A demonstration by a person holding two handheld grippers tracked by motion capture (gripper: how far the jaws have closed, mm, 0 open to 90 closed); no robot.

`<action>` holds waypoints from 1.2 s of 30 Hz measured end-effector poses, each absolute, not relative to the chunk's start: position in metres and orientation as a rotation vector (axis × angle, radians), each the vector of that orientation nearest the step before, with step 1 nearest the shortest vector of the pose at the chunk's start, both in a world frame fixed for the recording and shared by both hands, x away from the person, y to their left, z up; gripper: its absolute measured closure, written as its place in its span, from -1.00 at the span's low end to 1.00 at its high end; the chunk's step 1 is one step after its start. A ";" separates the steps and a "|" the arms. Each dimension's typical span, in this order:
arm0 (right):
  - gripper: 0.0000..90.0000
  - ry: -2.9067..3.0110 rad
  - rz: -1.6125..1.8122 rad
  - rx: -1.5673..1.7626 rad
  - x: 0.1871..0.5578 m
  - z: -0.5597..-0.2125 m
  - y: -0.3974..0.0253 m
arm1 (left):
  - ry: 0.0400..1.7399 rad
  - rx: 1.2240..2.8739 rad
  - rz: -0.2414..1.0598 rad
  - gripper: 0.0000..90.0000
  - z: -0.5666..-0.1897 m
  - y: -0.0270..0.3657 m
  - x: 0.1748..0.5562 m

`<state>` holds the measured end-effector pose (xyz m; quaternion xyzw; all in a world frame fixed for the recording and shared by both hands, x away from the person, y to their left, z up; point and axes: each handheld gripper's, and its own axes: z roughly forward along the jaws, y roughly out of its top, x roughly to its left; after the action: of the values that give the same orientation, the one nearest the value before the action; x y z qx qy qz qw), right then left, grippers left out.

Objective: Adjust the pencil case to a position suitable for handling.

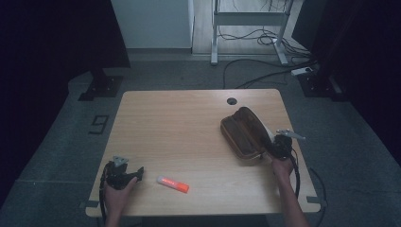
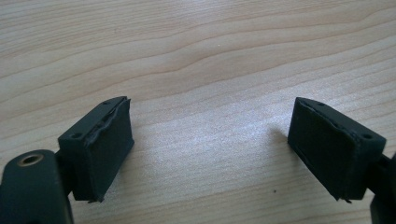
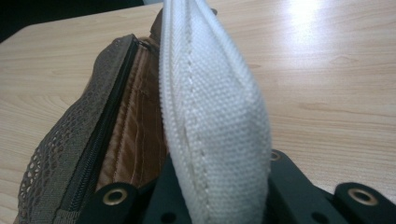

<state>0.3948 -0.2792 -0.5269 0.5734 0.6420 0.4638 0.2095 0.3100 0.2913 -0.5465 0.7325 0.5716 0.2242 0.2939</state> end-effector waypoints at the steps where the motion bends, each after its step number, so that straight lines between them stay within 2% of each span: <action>1: 0.83 1.787 1.294 1.594 0.395 -0.526 -0.279 | 1.523 1.947 0.597 -0.69 -0.547 0.291 0.310; 24: 0.84 1.767 1.451 1.549 0.386 -0.512 -0.282 | 1.520 1.947 0.598 -0.69 -0.547 0.291 0.310; 36: 0.84 1.822 1.494 1.430 0.377 -0.496 -0.269 | 1.520 1.947 0.598 -0.69 -0.547 0.291 0.310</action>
<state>0.3773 -0.2687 -0.4955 0.5092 0.6489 0.5320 0.1915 0.3103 0.2910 -0.5467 0.7320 0.5712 0.2247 0.2956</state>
